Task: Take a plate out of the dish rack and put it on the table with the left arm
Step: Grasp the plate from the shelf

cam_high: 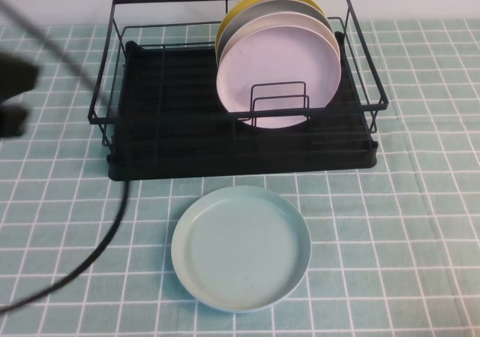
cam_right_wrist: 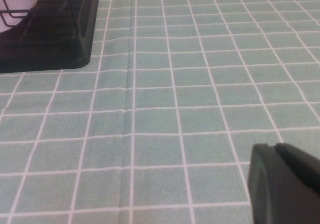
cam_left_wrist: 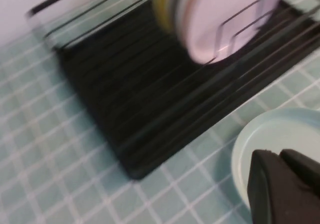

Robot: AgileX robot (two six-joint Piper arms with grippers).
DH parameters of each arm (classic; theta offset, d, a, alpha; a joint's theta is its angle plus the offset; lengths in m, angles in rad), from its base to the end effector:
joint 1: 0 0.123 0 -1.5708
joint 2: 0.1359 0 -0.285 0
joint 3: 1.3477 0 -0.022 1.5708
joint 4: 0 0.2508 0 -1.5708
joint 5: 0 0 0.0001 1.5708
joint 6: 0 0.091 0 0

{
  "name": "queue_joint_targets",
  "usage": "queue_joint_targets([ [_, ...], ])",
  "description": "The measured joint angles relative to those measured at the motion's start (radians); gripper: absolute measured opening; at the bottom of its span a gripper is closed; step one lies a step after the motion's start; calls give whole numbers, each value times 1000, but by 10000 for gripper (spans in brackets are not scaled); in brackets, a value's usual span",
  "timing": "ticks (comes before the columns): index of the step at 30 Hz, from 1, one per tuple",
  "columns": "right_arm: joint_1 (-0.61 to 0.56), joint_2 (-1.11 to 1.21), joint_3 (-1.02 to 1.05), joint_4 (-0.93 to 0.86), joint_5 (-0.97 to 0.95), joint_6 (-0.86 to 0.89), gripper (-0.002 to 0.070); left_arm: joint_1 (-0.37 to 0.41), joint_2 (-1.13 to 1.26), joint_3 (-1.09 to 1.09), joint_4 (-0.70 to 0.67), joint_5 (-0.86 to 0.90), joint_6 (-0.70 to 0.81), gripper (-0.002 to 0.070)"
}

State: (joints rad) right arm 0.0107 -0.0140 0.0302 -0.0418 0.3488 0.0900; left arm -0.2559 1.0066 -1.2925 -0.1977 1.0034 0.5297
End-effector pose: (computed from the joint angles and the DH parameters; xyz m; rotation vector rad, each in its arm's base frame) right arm 0.0532 -0.0007 0.1724 0.0469 1.8478 0.0296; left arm 0.1704 -0.0602 0.4418 0.8140 2.0262 -0.0881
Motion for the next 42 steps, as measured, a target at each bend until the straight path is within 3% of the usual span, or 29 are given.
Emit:
queue_joint_targets([
  [7,0,0,0,0,0,0,-18,-114,339,-198,-44,0,160,-3],
  [10,0,0,0,0,0,0,-18,-146,455,-265,-46,-8,196,39],
  [13,0,0,0,0,0,0,-18,-154,553,-327,-61,-43,207,165],
  [17,0,0,0,0,0,0,-18,-154,641,-376,-64,-141,216,393],
  [19,0,0,0,0,0,0,-18,-154,674,-380,-67,-201,216,439],
  [22,0,0,0,0,0,0,-18,-156,724,-380,-82,-295,234,440],
  [28,0,0,0,0,0,0,-18,-156,809,-380,-225,-409,356,353],
  [34,0,0,0,0,0,0,-18,-163,849,-381,-441,-421,596,334],
  [37,0,0,0,0,0,0,-18,-166,860,-382,-500,-421,730,334],
  [42,0,0,0,0,0,0,-18,-172,894,-382,-548,-433,805,334],
])
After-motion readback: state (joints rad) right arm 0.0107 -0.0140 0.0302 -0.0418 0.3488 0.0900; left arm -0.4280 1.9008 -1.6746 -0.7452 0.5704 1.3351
